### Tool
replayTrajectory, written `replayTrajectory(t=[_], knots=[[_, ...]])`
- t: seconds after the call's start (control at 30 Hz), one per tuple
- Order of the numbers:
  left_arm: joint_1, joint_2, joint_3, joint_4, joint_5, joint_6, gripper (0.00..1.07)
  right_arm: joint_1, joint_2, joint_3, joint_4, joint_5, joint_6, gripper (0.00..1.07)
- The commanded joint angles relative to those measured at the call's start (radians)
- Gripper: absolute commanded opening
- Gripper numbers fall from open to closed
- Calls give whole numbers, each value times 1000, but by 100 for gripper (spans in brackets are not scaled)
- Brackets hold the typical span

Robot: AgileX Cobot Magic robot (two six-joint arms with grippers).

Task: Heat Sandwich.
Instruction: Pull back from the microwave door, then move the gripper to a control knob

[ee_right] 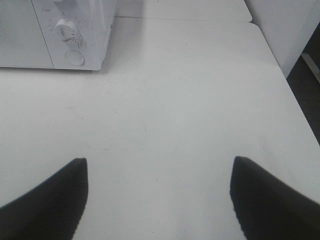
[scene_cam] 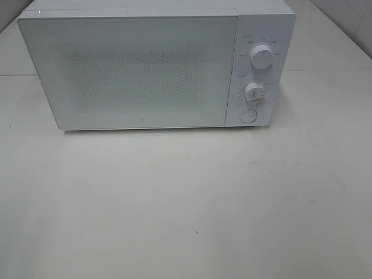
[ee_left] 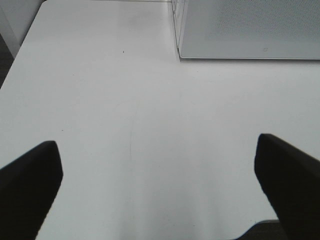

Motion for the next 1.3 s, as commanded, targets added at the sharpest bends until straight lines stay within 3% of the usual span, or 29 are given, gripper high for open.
replayTrajectory(t=[0.03,1.3], knots=[[-1,-16,0,-2,-11,-11,100,-4,-28,1,-5,-6,2,75],[-1,-16,0,-2,-11,-11,100,-4,-27,-15,-6,-12,2,75]])
